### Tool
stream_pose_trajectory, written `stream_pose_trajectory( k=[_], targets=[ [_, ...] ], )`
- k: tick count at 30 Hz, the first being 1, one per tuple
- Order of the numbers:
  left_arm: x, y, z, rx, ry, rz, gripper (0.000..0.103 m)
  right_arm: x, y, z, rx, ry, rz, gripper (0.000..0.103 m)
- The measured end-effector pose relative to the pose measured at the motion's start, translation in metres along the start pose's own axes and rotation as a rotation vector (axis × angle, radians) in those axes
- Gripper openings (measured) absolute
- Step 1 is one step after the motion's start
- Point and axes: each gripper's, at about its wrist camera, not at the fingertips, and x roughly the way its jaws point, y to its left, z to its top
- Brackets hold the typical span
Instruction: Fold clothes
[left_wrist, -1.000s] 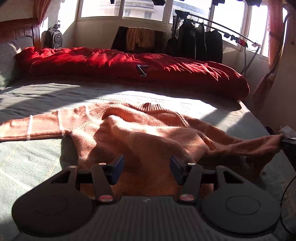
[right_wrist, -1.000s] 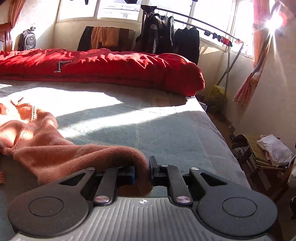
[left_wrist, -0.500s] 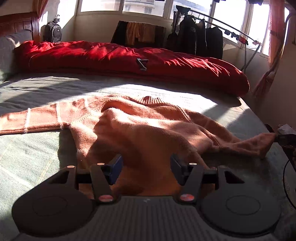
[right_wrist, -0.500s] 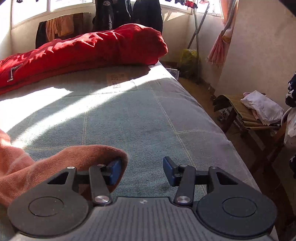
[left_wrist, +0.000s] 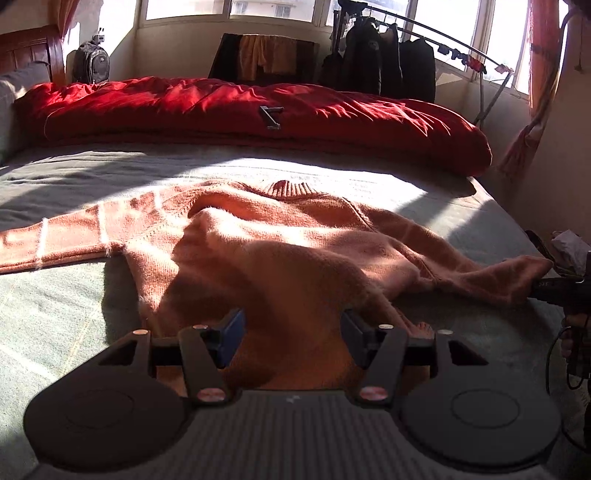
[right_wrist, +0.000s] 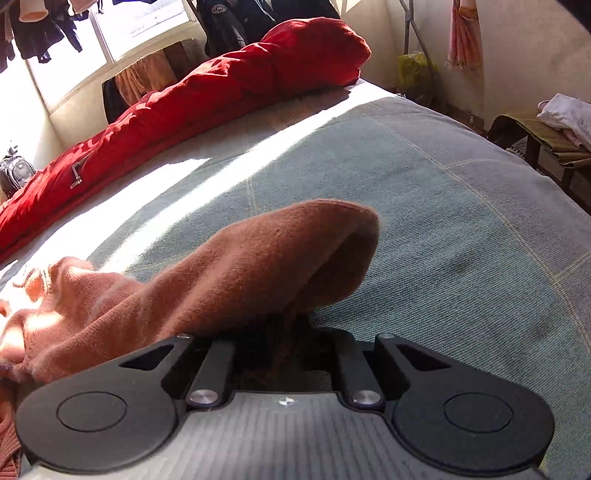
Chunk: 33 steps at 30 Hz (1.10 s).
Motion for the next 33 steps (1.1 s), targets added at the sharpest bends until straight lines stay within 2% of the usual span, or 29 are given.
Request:
stream_pose_trajectory(
  k=[4, 8, 13, 17, 19, 22, 26, 29, 33],
  targets=[
    [-0.003, 0.005, -0.001, -0.016, -0.007, 0.014, 0.059, -0.023, -0.006, 0.006, -0.017, 0.01, 0.027, 0.008],
    [-0.002, 0.008, 0.001, -0.025, -0.014, 0.011, 0.059, -0.073, -0.028, 0.02, -0.051, -0.023, -0.033, 0.008],
    [0.004, 0.004, 0.007, -0.018, -0.024, -0.006, 0.059, -0.137, -0.065, 0.037, -0.047, -0.084, -0.147, 0.007],
    [0.007, -0.002, 0.011, 0.004, -0.029, -0.003, 0.059, -0.159, -0.088, 0.045, -0.039, -0.126, -0.287, 0.008],
    [0.008, -0.003, 0.012, 0.012, -0.03, 0.0, 0.059, -0.162, -0.096, 0.042, -0.017, -0.138, -0.292, 0.011],
    [0.005, -0.003, 0.013, 0.016, -0.033, 0.008, 0.059, -0.15, -0.094, 0.035, -0.027, -0.108, -0.232, 0.014],
    [-0.003, -0.001, 0.013, 0.018, -0.045, 0.024, 0.059, -0.115, -0.067, 0.029, -0.106, -0.043, -0.152, 0.026],
    [-0.013, 0.001, 0.008, 0.012, -0.052, 0.04, 0.059, -0.082, -0.032, 0.036, -0.163, -0.008, -0.022, 0.039],
    [-0.026, 0.008, -0.003, -0.02, -0.054, 0.076, 0.062, -0.037, 0.026, 0.051, -0.26, 0.027, 0.157, 0.043]
  ],
)
